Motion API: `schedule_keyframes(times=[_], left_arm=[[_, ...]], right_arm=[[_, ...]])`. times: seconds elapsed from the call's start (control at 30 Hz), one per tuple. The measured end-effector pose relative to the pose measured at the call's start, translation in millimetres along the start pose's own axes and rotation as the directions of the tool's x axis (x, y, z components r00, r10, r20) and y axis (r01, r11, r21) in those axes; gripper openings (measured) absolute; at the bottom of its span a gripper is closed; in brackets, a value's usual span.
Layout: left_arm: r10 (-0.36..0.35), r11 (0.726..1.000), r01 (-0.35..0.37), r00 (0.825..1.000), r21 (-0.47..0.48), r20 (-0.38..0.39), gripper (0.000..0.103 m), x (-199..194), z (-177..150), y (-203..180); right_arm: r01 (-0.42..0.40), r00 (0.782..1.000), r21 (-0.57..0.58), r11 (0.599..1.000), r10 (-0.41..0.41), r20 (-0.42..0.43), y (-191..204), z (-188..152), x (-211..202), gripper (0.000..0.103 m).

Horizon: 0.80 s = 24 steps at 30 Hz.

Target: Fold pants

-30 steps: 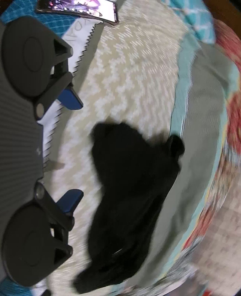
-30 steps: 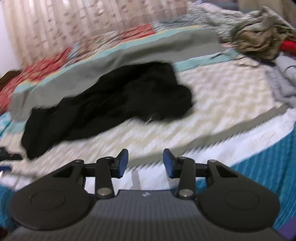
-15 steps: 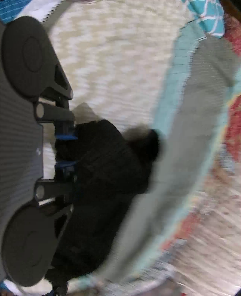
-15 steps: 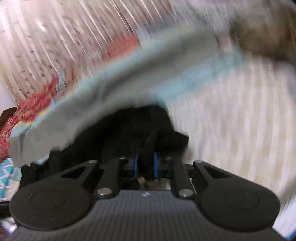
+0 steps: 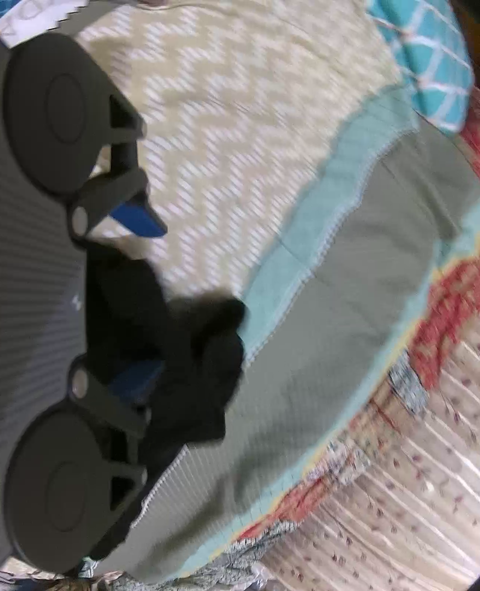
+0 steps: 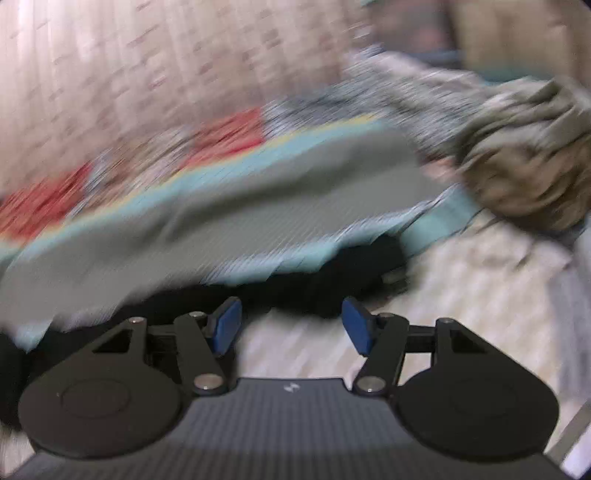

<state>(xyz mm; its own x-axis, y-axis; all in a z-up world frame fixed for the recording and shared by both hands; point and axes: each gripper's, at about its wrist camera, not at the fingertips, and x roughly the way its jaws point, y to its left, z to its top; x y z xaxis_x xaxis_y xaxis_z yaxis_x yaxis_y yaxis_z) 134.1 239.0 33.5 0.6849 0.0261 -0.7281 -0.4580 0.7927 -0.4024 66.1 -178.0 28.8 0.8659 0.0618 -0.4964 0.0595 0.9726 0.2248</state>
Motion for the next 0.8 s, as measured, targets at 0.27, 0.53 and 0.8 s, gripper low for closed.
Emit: schedule_keyframes(times=[0.27, 0.53, 0.8], left_arm=[[-0.022, 0.999, 0.02, 0.997, -0.033, -0.079, 0.052, 14.8, -23.6, 1.7], [-0.244, 0.959, 0.228, 0.966, -0.166, -0.084, 0.016, -31.1, 0.7, 3.3], [-0.277, 0.944, 0.273, 0.961, -0.188, 0.005, 0.035, -59.1, 33.8, -24.6]], right_arm=[[-0.037, 0.986, -0.368, 0.929, -0.026, -0.164, 122.7, -56.2, 72.0, 0.032], [-0.207, 0.976, 0.01, 0.978, 0.206, 0.064, 44.0, -10.8, -65.7, 0.013], [-0.206, 0.939, 0.106, 0.973, 0.166, 0.301, -14.4, 5.2, -175.3, 0.031]])
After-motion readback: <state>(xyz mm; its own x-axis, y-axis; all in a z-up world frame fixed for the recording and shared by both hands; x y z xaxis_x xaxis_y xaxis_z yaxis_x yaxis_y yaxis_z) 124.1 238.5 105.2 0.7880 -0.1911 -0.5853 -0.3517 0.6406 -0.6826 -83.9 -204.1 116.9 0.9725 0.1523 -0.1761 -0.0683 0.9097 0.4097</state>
